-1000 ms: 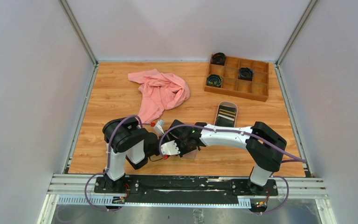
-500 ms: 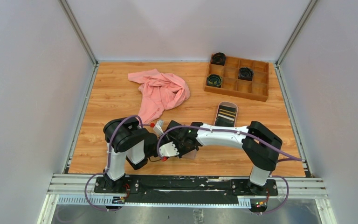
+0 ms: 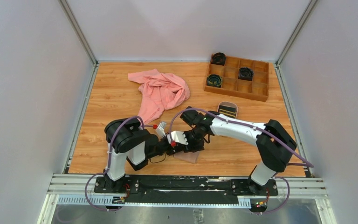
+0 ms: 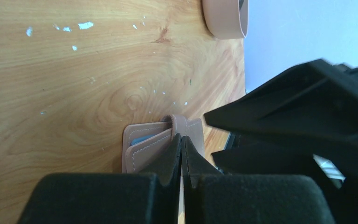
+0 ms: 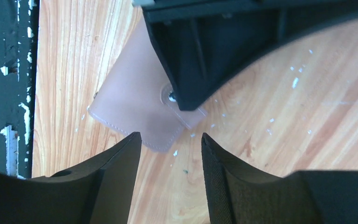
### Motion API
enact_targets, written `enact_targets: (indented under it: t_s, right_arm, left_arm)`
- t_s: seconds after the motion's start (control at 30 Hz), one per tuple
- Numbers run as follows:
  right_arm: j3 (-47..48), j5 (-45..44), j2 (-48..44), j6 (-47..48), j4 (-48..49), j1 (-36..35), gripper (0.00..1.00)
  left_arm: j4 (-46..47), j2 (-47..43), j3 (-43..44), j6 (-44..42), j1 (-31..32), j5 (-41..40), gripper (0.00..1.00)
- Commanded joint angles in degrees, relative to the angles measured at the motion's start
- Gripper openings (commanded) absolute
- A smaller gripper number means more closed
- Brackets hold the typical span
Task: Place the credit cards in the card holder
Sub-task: Close the card holder at the center of the board, then reset both arms
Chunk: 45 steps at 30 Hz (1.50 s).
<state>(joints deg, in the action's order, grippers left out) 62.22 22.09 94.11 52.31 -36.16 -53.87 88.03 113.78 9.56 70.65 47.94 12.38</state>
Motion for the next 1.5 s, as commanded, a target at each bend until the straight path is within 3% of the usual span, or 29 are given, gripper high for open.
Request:
enact_targets:
  t_s: [0.0, 0.27, 0.57, 0.77, 0.97, 1.13, 1.33, 1.47]
  right_arm:
    - [-0.91, 6.09, -4.09, 0.79, -3.48, 3.43, 0.55]
    - [-0.26, 9.1, -9.81, 3.92, -6.97, 10.7, 0.57]
    - [0.08, 11.35, -20.23, 4.46, -8.02, 24.17, 0.59]
    - [0.77, 12.93, -28.37, 2.4, -7.64, 34.14, 0.72]
    - [6.43, 18.12, -31.66, -8.19, -8.44, 45.76, 0.89]
    - [9.84, 18.87, -34.27, -14.97, -9.61, 50.14, 0.97]
    - [11.74, 18.22, -36.27, -26.98, -7.74, 52.19, 0.97]
    - [12.89, 21.28, -37.59, -26.71, -9.32, 52.77, 0.95]
  left_arm:
    - [-5.75, 3.26, -3.14, -4.1, 1.41, 2.58, 0.0]
    - [-16.71, -8.13, -1.68, -7.52, 1.36, 1.01, 0.1]
    - [-43.24, -30.67, 2.49, -17.37, 1.36, -3.39, 0.41]
    - [-63.12, -45.78, 9.06, -25.97, 1.36, -6.32, 0.64]
    - [-80.33, -57.3, 17.14, -35.79, 0.51, -8.67, 0.71]
    - [-100.63, -67.58, 27.14, -46.01, -0.4, -17.61, 0.98]
    - [-112.05, -77.09, 37.71, -50.89, -3.51, -20.49, 1.0]
    - [-117.98, -77.82, 44.52, -52.66, -3.91, -20.99, 1.0]
